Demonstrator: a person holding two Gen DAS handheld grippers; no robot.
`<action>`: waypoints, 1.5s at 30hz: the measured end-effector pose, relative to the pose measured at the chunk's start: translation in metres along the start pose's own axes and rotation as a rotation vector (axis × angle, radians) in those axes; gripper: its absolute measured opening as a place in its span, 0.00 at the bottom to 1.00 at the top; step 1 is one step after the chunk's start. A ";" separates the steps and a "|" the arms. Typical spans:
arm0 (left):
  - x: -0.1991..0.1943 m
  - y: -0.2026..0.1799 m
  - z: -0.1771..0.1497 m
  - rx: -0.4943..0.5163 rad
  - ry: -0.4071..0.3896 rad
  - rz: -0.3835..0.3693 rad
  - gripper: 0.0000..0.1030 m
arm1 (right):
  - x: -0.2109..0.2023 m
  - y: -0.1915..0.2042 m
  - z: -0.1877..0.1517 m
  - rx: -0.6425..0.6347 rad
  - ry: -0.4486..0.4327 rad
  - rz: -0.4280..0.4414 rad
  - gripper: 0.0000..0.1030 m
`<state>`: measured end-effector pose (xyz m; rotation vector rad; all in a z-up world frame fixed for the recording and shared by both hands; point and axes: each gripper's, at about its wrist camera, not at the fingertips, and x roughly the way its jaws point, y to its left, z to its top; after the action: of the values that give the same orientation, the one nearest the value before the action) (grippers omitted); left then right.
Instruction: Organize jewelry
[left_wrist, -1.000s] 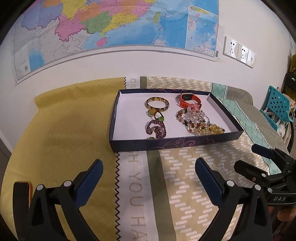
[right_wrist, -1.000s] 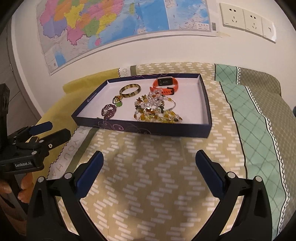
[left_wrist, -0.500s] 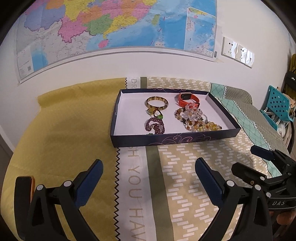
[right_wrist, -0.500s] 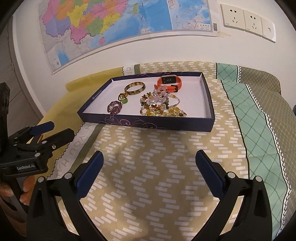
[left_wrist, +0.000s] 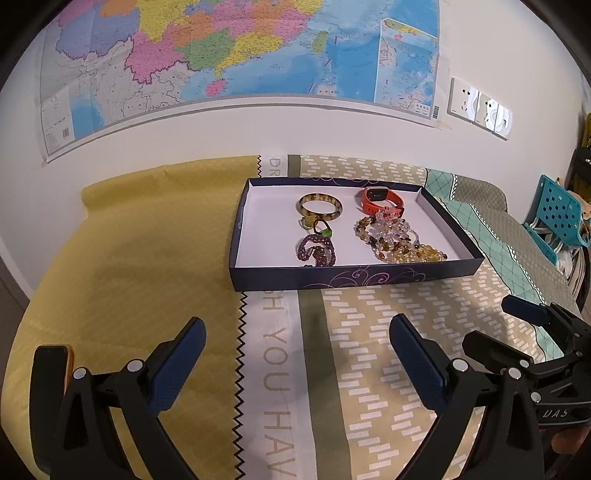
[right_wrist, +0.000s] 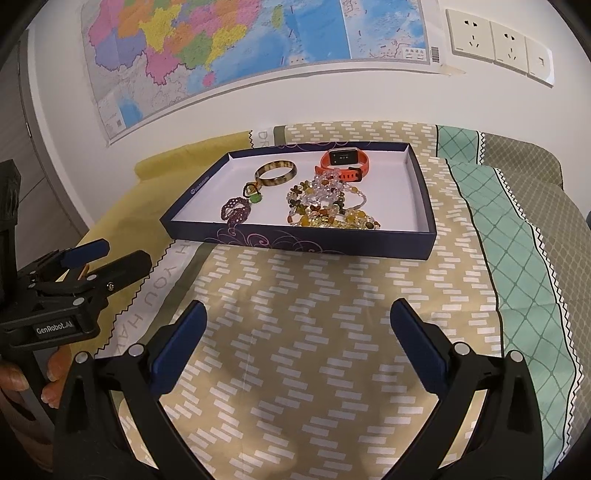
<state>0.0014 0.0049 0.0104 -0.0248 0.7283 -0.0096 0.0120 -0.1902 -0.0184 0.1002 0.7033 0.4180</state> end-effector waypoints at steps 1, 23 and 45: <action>0.000 0.000 0.000 0.000 0.000 0.001 0.93 | 0.000 0.000 0.000 0.001 0.000 -0.001 0.95; 0.000 -0.005 -0.001 0.015 0.006 0.000 0.93 | 0.002 -0.005 -0.001 0.011 0.007 0.001 0.95; 0.002 -0.014 -0.001 0.035 0.008 -0.010 0.93 | 0.003 -0.010 -0.003 0.024 0.012 -0.004 0.95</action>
<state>0.0026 -0.0093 0.0086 0.0046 0.7362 -0.0317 0.0151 -0.1981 -0.0244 0.1189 0.7207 0.4069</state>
